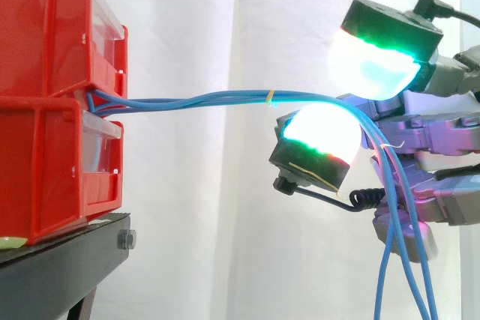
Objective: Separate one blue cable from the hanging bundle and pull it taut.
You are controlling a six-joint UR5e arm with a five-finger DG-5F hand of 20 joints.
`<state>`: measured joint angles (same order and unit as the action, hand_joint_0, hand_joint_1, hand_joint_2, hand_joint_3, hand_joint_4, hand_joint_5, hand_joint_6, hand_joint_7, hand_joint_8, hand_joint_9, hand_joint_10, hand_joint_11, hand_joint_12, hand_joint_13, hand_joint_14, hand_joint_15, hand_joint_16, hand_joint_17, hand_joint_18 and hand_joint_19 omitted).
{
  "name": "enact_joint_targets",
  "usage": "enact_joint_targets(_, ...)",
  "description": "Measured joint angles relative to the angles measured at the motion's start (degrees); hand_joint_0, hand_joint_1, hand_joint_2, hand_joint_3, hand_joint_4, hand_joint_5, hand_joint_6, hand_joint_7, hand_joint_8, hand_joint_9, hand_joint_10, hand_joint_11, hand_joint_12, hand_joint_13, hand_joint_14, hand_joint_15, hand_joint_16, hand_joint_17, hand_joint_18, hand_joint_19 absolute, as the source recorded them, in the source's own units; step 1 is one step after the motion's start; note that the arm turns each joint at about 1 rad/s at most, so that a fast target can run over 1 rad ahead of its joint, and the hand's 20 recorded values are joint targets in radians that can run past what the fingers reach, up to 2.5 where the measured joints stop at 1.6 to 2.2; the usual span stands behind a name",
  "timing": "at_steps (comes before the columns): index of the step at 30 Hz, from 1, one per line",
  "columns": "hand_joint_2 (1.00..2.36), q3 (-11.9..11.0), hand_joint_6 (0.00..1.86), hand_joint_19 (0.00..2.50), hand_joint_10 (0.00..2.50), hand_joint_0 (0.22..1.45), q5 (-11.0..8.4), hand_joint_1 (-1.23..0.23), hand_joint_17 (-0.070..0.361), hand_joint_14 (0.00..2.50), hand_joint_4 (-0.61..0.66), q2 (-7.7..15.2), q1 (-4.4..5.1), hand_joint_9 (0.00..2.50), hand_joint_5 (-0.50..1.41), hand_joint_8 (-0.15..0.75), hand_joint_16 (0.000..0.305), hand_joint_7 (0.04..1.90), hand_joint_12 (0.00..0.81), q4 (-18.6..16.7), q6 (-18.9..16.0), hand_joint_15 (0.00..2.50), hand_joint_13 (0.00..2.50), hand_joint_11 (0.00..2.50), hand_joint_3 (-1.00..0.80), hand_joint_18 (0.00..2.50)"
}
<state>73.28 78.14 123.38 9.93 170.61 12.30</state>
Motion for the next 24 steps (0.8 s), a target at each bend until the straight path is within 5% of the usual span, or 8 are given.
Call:
enact_joint_targets(12, 1.00, 0.0, 0.50, 0.80, 0.02, 0.53, -0.05, -0.48, 0.104, 0.02, 0.00, 0.0, 0.00, 2.11, 0.16, 0.091, 0.046, 1.33, 0.259, 0.0, 0.0, 0.75, 1.48, 0.51, -0.50, 1.01)
enact_joint_targets(24, 1.00, 0.0, 0.50, 0.83, 0.03, 0.70, -0.09, -0.60, 0.091, 0.02, -0.04, 0.0, 0.01, 2.12, 0.16, 0.063, 0.040, 1.31, 0.251, 0.0, 0.0, 0.77, 1.49, 0.56, -0.50, 1.02)
